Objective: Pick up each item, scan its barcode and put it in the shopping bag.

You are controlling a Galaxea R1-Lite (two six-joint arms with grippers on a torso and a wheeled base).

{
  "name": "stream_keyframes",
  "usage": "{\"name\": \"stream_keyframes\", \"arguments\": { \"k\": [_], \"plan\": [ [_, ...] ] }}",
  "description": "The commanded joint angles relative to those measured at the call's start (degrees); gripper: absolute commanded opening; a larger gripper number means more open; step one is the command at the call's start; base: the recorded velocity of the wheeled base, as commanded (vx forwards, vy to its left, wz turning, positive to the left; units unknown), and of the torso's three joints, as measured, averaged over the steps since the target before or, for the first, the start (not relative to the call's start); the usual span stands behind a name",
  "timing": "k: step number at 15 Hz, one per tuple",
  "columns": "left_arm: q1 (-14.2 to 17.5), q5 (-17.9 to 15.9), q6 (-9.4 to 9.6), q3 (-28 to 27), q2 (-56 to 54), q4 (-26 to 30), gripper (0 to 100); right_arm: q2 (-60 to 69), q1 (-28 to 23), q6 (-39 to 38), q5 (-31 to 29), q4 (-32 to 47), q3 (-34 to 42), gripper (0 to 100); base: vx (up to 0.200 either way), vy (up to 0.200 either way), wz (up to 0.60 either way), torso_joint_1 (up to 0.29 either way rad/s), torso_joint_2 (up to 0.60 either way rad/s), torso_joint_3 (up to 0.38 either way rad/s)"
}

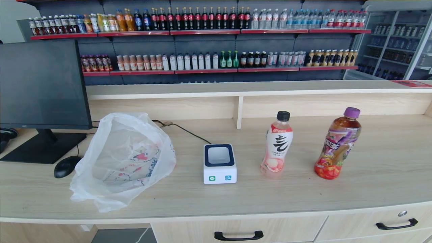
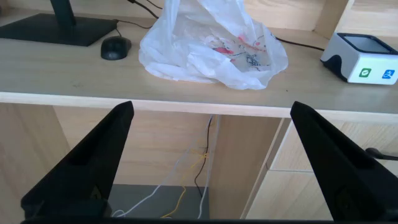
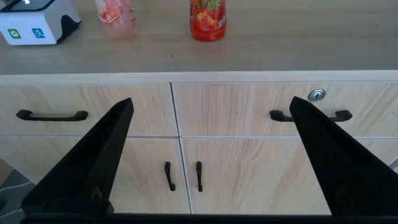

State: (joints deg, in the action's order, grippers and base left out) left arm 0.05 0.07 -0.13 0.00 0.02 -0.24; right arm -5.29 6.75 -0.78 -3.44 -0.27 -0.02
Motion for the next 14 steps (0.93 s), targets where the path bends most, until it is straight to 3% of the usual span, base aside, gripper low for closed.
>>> {"name": "stream_keyframes", "arguments": {
  "k": [1, 3, 6, 10, 14],
  "plan": [
    [0.0, 0.0, 0.05, 0.0, 0.0, 0.0, 100, -0.1, 0.0, 0.0, 0.3, -1.4, -1.7, 100, 0.0, 0.0, 0.0, 0.0, 0.0, 0.0],
    [0.0, 0.0, 0.05, 0.0, 0.0, 0.0, 100, -4.0, 0.4, -0.6, 2.1, -1.1, -9.6, 100, 0.0, 0.0, 0.0, 0.0, 0.0, 0.0],
    [0.0, 0.0, -0.04, 0.0, 0.0, 0.0, 100, -13.0, 0.8, -0.5, 6.7, -1.6, -12.6, 100, 0.0, 0.0, 0.0, 0.0, 0.0, 0.0],
    [0.0, 0.0, 0.05, 0.0, 0.1, 0.0, 100, -29.7, 1.2, 0.0, 7.2, -1.8, -24.5, 100, 0.0, 0.0, 0.0, 0.0, 0.0, 0.0],
    [0.0, 0.0, -0.04, 0.0, 0.0, 0.0, 100, -44.2, 7.1, 3.3, 6.9, -2.0, -38.2, 100, 0.0, 0.0, 0.0, 0.0, 0.0, 0.0]
  ]
}}
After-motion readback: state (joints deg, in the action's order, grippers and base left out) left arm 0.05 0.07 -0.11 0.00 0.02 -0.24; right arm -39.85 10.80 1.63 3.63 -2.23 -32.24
